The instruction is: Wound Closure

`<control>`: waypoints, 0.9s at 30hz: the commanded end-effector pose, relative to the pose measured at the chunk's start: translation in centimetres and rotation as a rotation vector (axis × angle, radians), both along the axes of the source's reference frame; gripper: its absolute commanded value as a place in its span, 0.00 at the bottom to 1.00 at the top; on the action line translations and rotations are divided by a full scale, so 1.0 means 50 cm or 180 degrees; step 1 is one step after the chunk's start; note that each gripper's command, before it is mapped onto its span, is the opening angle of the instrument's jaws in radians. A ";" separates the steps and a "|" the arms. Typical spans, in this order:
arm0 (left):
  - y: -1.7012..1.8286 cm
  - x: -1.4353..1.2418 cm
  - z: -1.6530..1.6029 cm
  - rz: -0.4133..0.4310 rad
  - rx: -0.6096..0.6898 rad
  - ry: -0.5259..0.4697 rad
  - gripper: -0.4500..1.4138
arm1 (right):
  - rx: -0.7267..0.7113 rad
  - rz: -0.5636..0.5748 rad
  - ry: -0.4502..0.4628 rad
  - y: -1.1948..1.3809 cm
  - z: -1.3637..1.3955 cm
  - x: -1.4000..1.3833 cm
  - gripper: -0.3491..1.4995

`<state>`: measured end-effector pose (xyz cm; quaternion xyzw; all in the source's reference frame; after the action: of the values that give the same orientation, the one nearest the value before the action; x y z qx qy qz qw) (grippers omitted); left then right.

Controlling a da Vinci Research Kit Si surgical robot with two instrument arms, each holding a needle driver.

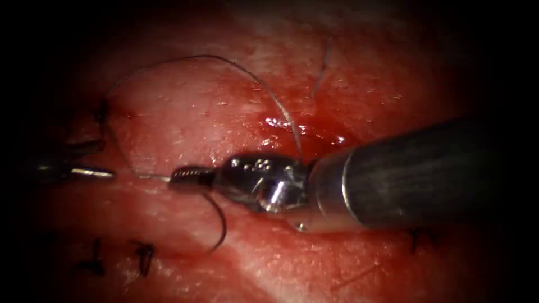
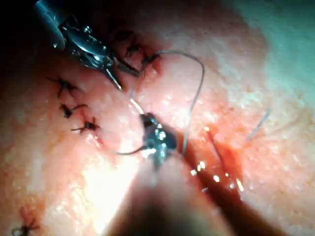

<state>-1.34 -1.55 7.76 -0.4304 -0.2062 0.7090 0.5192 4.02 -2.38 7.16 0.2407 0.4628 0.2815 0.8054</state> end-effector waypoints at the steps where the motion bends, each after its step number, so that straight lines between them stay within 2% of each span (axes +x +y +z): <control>1: -0.0019 -0.0017 0.0012 -0.0015 0.0037 -0.0060 0.45 | 0.0005 -0.0003 0.0006 -0.0014 0.0009 0.0015 0.00; 6: -0.0022 -0.0041 0.0006 -0.0134 0.0152 -0.0368 0.45 | 0.0005 -0.0003 0.0005 -0.0014 0.0010 0.0015 0.00; 19: -0.0006 -0.0038 -0.0005 -0.0468 0.0290 -0.1165 0.42 | -0.0025 -0.0015 0.0004 -0.0018 0.0019 0.0015 0.00; 22: -0.0004 -0.0062 0.0012 -0.0467 0.0264 -0.1182 0.42 | -0.0044 -0.0024 0.0006 -0.0020 0.0019 0.0018 0.00; 25: -0.0008 -0.0064 0.0021 -0.0473 0.0246 -0.1174 0.36 | -0.0044 -0.0024 0.0006 -0.0021 0.0019 0.0018 0.00; 27: -0.0009 -0.0056 0.0023 -0.0499 0.0234 -0.1157 0.23 | -0.0045 -0.0024 0.0006 -0.0021 0.0019 0.0018 0.00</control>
<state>-1.55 -1.51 7.83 -0.5482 -0.2855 0.5694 0.5419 4.03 -2.40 7.22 0.2357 0.4642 0.2754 0.8082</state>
